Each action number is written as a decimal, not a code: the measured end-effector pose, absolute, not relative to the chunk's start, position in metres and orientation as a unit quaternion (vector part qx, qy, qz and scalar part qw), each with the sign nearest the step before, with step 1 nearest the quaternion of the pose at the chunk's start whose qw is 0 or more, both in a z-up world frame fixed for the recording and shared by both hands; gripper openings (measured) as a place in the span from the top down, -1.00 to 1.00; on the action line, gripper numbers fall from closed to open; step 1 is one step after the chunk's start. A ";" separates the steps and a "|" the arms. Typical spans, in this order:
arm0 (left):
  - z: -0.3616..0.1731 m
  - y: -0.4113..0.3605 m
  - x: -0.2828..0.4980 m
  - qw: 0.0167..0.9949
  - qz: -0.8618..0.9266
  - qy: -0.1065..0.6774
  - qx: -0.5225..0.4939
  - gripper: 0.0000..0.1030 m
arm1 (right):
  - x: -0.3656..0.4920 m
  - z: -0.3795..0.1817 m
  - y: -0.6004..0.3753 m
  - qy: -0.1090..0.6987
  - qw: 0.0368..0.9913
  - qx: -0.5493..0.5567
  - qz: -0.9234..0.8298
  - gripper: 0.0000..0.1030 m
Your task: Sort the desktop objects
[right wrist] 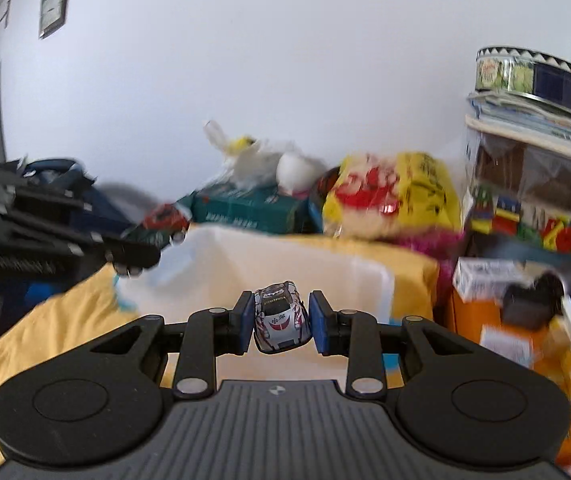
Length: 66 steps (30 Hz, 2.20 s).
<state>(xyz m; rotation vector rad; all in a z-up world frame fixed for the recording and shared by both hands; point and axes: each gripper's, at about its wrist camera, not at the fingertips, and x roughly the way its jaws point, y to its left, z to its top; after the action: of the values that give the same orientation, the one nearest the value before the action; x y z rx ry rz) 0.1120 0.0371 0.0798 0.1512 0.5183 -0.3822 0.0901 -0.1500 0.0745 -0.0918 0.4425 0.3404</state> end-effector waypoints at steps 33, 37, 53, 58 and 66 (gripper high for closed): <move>0.035 0.046 0.053 0.942 -0.151 0.292 0.070 -0.32 | 0.083 0.041 -0.153 0.276 0.946 -0.014 0.171 -0.19; 0.005 0.044 0.026 0.926 -0.146 0.340 0.072 -0.35 | 0.056 0.019 -0.156 0.311 0.932 -0.037 0.183 -0.21; -0.067 0.050 -0.016 0.886 -0.148 0.434 0.068 -0.05 | 0.031 -0.045 -0.127 0.378 0.896 -0.065 0.221 -0.01; -0.069 0.058 -0.003 0.890 -0.115 0.435 0.075 -0.05 | 0.051 -0.055 -0.090 0.391 0.887 -0.093 0.229 0.47; -0.081 0.081 0.023 0.887 -0.073 0.456 0.026 0.27 | 0.034 -0.051 -0.095 0.390 0.887 -0.107 0.225 0.67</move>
<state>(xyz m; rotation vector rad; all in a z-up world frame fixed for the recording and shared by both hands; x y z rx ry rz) 0.0228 0.0812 -0.0813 0.0540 0.9474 -0.1521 0.0335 -0.0952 -0.0512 -0.2215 0.8103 0.4672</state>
